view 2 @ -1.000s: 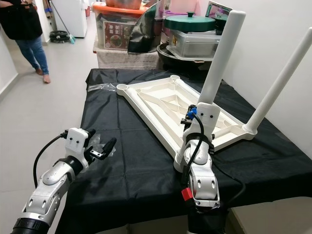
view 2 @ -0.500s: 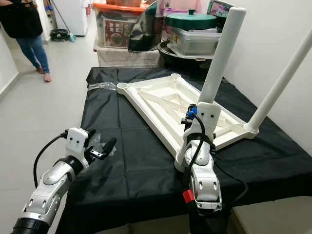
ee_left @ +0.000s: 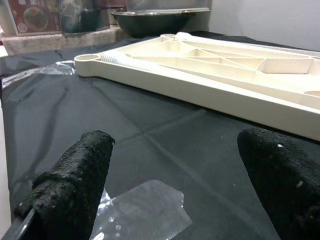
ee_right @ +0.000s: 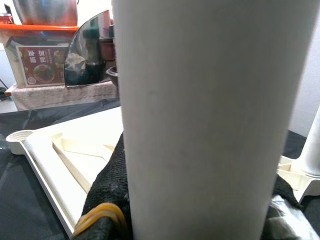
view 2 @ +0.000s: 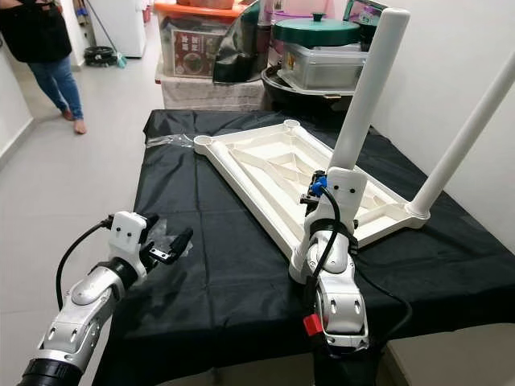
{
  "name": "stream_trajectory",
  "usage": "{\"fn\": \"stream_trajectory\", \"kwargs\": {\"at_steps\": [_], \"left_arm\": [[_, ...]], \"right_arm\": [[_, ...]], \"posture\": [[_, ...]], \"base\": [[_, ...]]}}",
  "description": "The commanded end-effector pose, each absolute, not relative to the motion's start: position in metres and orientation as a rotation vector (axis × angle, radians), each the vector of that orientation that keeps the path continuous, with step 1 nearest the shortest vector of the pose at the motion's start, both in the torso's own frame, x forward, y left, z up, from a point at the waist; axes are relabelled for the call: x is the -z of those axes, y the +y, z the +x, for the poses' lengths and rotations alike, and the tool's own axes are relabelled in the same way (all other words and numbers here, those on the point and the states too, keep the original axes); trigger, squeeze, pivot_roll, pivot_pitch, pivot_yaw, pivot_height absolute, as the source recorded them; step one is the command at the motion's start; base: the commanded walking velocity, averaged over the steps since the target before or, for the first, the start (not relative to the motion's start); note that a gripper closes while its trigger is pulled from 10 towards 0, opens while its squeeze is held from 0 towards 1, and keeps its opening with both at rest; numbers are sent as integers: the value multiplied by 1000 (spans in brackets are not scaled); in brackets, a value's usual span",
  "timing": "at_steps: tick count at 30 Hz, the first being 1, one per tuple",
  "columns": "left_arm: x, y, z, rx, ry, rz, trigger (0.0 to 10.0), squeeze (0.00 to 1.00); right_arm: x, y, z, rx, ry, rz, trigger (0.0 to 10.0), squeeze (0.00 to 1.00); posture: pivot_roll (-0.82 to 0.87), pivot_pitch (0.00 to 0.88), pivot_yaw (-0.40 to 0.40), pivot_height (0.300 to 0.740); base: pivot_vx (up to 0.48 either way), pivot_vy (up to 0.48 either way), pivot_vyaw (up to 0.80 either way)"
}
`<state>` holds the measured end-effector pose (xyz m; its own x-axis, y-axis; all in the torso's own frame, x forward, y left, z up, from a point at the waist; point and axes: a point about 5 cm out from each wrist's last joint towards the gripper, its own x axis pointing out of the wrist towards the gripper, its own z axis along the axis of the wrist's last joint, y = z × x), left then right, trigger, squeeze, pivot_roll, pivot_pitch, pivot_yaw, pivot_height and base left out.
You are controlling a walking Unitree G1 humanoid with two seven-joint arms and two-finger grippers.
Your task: Building children table
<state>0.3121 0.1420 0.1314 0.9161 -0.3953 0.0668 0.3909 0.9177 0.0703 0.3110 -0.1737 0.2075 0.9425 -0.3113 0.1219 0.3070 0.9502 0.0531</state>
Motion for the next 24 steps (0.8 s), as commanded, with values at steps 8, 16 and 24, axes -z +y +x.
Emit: {"fn": "stream_trajectory", "kwargs": {"at_steps": [8, 16, 24], "left_arm": [[-132, 139, 314, 421, -82, 76, 10000, 0], [-131, 139, 314, 423, -82, 73, 10000, 0], [-130, 139, 313, 423, -81, 73, 10000, 0]], "right_arm": [[-195, -186, 308, 371, -62, 16, 10000, 0], [-196, -187, 308, 365, -60, 12, 10000, 0], [-200, -187, 308, 360, -66, 15, 10000, 0]], "posture": [[0, 0, -67, 740], [-1, 0, -69, 740], [-3, 0, -68, 740]], "base": [[0, 0, 0], [0, 0, 0], [0, 0, 0]]}}
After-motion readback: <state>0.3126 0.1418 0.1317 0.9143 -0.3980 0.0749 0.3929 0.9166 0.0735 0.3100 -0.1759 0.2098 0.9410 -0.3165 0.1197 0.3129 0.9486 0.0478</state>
